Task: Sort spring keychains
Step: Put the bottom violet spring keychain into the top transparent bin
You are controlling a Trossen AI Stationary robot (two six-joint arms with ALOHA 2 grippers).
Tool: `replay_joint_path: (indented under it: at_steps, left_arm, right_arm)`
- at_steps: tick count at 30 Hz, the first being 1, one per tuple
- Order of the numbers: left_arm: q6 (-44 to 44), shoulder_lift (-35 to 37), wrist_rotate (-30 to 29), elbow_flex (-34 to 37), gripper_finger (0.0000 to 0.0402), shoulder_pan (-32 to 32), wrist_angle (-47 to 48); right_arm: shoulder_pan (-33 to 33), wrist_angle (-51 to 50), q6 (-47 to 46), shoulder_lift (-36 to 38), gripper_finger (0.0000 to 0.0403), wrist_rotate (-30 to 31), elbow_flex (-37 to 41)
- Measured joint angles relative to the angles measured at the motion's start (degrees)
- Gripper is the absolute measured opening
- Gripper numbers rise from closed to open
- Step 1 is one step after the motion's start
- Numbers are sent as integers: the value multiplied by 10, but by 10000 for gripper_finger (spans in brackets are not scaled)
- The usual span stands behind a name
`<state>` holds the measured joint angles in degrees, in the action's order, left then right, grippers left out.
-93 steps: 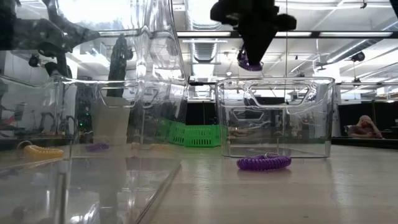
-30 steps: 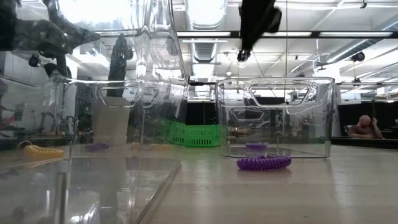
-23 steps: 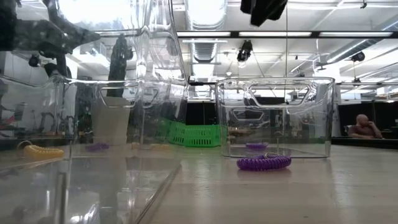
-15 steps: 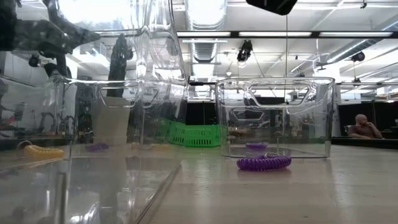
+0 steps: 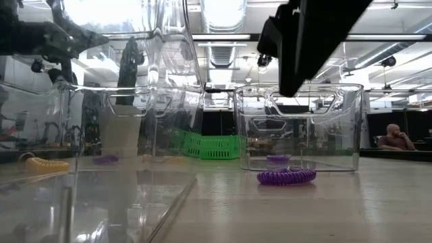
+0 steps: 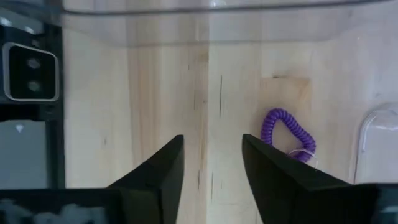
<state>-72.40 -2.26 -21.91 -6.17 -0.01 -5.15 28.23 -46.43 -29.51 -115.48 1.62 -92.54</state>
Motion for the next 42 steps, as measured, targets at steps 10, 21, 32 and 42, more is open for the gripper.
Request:
replay_joint_path:
  at_steps: [10,21,32,42]
  left_arm:
    - [-1,-1,0,0,0,0,2]
    - [-1,-2,0,0,0,0,1]
    - [-1,-2,0,0,0,0,1]
    - [-1,-2,0,0,0,0,1]
  right_arm:
    - [-27,1,26,-29,193,0,4]
    - [-29,-2,42,-43,174,2,4]
    - [-24,-25,28,-43,151,-18,-10]
    - [1,-78,7,-42,137,-6,-67]
